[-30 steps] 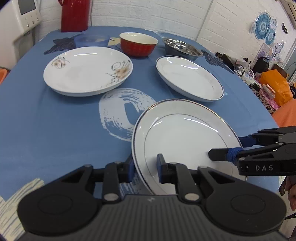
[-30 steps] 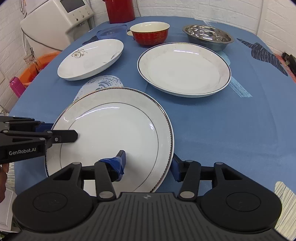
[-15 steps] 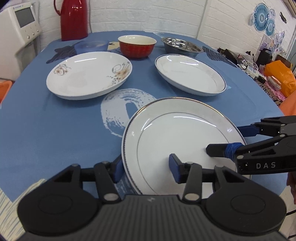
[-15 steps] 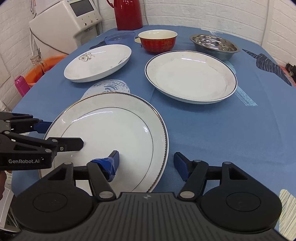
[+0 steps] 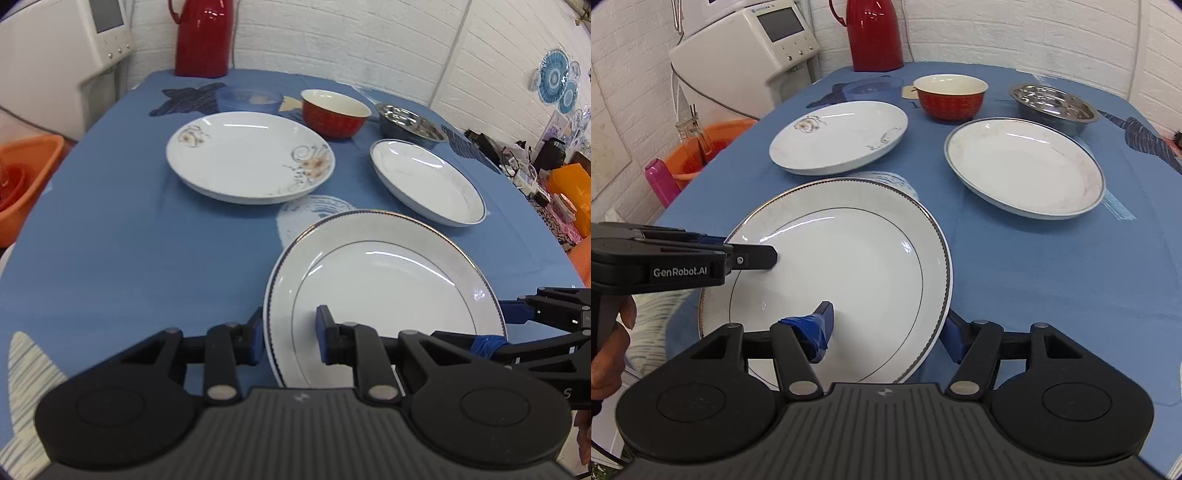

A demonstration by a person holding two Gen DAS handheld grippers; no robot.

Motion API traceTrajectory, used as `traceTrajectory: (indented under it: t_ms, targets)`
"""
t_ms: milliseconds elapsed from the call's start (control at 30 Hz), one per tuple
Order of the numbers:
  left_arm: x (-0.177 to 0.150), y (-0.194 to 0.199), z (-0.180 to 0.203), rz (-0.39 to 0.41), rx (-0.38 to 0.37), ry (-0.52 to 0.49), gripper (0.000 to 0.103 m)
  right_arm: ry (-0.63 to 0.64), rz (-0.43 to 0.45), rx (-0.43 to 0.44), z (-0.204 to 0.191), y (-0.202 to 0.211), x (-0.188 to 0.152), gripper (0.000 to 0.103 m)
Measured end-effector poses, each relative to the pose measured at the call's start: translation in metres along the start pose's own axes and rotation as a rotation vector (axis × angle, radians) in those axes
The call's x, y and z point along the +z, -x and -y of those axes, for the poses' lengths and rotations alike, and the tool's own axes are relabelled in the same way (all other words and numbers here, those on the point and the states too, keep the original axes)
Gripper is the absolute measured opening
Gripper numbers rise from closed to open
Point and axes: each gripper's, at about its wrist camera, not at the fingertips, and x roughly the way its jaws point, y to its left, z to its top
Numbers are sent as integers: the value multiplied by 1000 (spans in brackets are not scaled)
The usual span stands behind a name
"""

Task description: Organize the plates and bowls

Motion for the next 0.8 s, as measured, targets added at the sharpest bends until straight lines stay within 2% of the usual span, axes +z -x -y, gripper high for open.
traceTrajectory:
  t_ms: [267, 367, 567, 633, 700, 800]
  targets:
    - [-5, 29, -55, 15, 166, 37, 17, 58, -34, 130, -55, -34, 16, 49]
    - [-6, 30, -68, 25, 203, 37, 17, 79, -39, 144, -69, -44, 19, 49]
    - [-7, 19, -85, 25, 192, 70, 19, 133, -48, 119, -83, -55, 20, 51]
    - [-6, 14, -91, 13, 173, 93, 23, 156, -49, 126, -84, -56, 20, 51]
    - [-6, 11, -92, 17, 153, 93, 32, 159, -58, 138, -83, -57, 23, 51]
    - [-6, 7, -90, 31, 161, 69, 32, 167, -60, 145, -81, -59, 25, 51]
